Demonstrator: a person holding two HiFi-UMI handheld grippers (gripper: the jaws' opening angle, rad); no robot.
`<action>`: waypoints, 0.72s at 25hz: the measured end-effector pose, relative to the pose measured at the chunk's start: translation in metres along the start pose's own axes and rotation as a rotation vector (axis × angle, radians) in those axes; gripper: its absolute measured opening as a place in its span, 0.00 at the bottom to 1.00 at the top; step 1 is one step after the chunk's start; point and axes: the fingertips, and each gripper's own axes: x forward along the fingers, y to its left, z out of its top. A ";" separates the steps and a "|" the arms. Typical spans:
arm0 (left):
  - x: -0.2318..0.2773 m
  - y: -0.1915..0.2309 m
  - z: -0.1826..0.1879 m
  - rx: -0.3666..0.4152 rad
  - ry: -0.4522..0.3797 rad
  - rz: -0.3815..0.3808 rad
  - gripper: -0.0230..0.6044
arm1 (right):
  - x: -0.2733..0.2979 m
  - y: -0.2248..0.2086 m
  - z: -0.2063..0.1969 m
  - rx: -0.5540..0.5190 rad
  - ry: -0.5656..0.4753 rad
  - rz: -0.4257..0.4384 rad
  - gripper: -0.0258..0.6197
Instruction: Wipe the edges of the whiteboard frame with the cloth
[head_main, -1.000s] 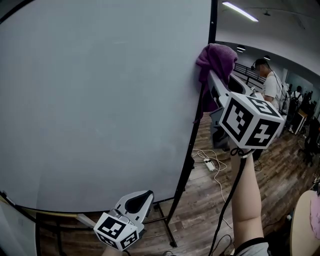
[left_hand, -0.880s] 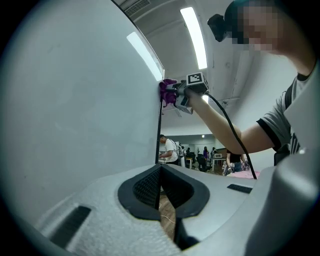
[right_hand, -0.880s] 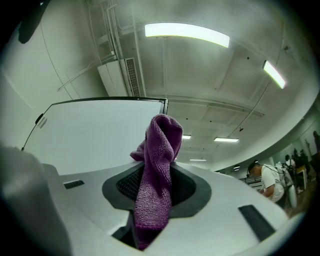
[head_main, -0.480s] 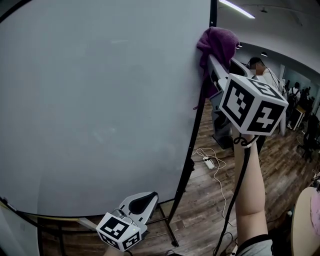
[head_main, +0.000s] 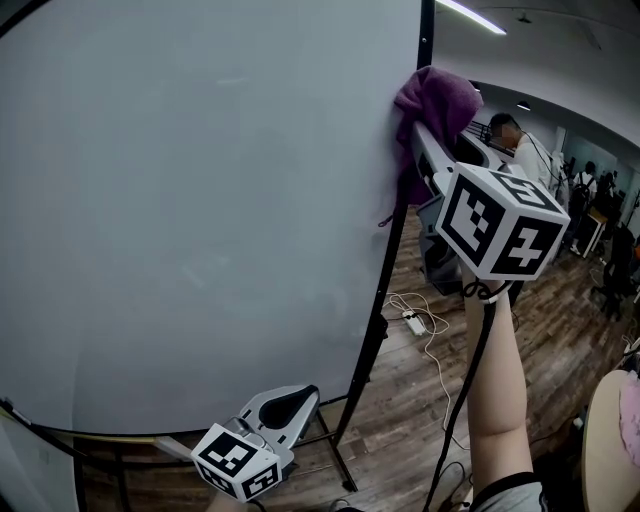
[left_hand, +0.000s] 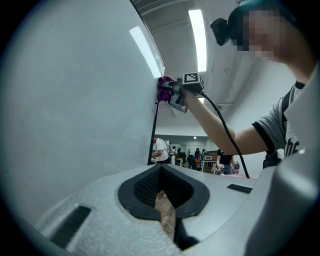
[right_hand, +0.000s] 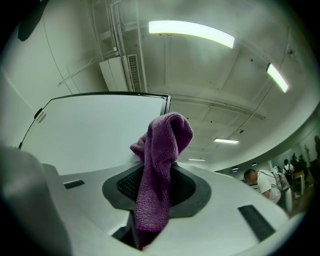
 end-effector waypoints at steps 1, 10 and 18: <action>0.000 0.000 0.000 -0.001 0.002 -0.003 0.06 | -0.001 0.000 -0.002 -0.001 0.004 -0.001 0.22; 0.003 -0.008 -0.001 -0.008 0.000 -0.031 0.06 | -0.010 0.001 -0.028 0.006 0.046 -0.001 0.22; -0.001 -0.009 -0.005 -0.012 0.006 -0.037 0.06 | -0.017 0.004 -0.047 0.014 0.074 -0.011 0.22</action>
